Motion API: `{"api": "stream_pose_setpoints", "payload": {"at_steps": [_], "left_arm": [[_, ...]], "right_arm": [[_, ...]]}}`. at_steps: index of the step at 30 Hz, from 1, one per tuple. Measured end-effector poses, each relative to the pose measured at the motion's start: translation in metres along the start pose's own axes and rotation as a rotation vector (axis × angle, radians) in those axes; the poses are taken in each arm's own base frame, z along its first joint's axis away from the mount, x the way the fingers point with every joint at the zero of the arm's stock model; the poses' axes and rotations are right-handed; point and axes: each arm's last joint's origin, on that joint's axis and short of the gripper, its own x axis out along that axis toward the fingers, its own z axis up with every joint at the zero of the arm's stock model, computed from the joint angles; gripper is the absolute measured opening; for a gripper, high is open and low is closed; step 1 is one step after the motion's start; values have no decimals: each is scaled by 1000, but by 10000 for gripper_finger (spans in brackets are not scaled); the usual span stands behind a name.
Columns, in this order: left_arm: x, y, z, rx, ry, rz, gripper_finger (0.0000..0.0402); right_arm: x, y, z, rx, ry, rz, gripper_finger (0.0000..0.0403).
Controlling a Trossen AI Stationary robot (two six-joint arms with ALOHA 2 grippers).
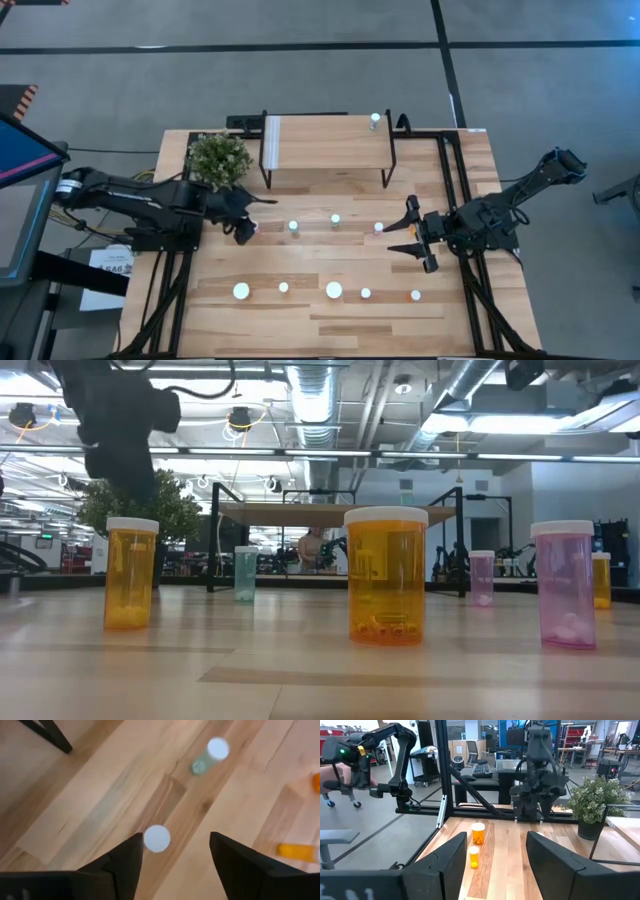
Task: Pick and place medicine bottles onto shelf by color
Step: Put the top left pink pill bottle on the shelf
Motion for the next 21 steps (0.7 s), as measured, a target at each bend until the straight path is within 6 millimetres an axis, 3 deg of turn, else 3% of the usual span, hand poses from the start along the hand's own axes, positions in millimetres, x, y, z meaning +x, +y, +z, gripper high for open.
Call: {"api": "stream_pose_setpoints", "payload": {"at_steps": [21], "left_arm": [[52,-12,-5,110,184,193,243]], "right_arm": [[0,0,0,-1,4,0,225]]}}
